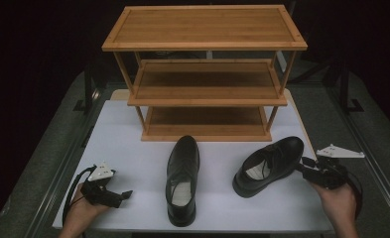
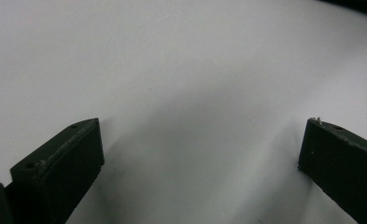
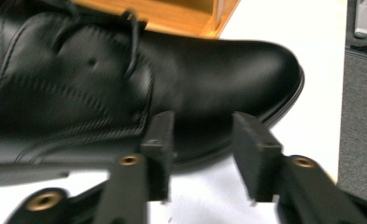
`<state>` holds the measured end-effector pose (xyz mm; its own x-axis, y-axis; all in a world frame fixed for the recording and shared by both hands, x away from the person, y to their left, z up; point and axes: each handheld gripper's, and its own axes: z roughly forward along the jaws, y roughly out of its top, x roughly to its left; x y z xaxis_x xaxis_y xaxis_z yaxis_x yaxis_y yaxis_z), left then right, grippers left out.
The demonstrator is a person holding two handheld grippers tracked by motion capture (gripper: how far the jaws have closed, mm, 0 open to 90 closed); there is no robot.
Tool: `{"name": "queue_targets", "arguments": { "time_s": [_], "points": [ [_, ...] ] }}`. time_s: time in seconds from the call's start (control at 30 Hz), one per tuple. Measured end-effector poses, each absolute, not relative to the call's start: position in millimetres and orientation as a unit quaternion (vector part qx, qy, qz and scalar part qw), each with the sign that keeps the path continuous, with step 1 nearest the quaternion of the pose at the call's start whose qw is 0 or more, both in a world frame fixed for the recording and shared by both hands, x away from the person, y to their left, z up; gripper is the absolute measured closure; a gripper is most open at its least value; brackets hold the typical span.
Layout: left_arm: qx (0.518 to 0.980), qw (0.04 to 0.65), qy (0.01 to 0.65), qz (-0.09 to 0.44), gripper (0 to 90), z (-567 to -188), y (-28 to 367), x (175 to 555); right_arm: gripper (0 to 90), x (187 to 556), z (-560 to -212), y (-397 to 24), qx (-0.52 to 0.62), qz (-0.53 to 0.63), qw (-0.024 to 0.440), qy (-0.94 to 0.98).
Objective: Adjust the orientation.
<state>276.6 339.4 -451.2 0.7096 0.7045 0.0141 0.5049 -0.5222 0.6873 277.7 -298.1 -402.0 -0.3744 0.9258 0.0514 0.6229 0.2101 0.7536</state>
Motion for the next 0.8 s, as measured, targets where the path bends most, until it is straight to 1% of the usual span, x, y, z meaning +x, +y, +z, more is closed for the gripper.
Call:
{"name": "queue_targets", "arguments": {
  "time_s": [0.03, 0.07, 0.13, 0.17, 0.2, 0.23, 0.27, 0.47, 0.57, 0.67, 0.8],
  "points": [
    [0.86, 0.34, 0.352, 0.147, 0.0, -451, 339, 277, 66.0, 278, -402, -298, 0.517, 0.357, 0.212, 0.748],
    [0.86, 0.339, 0.352, 0.147, 0.0, -451, 340, 277, 73.8, 286, -400, -299, 0.516, 0.35, 0.214, 0.752],
    [0.86, 0.339, 0.352, 0.146, 0.0, -451, 340, 277, 82.5, 295, -398, -300, 0.515, 0.35, 0.213, 0.753],
    [0.86, 0.339, 0.352, 0.146, 0.0, -451, 340, 277, 82.5, 295, -398, -300, 0.515, 0.35, 0.213, 0.753],
    [0.86, 0.339, 0.352, 0.146, 0.0, -451, 340, 277, 89.5, 303, -398, -302, 0.511, 0.348, 0.214, 0.756],
    [0.86, 0.339, 0.352, 0.146, 0.0, -451, 340, 277, 89.5, 303, -398, -302, 0.511, 0.348, 0.214, 0.756],
    [0.86, 0.34, 0.352, 0.147, 0.0, -451, 340, 277, 89.7, 312, -397, -305, 0.51, 0.346, 0.216, 0.757],
    [0.86, 0.34, 0.352, 0.146, 0.0, -451, 340, 277, 89.8, 337, -395, -317, 0.516, 0.346, 0.216, 0.753],
    [0.86, 0.34, 0.352, 0.146, 0.0, -451, 340, 277, 89.8, 349, -394, -321, 0.521, 0.336, 0.224, 0.752],
    [0.86, 0.339, 0.352, 0.146, 0.0, -451, 340, 277, 89.8, 360, -396, -328, 0.527, 0.328, 0.23, 0.749],
    [0.86, 0.339, 0.352, 0.144, 0.0, -451, 340, 277, 89.9, 371, -401, -336, 0.54, 0.327, 0.227, 0.742]
  ]
}}
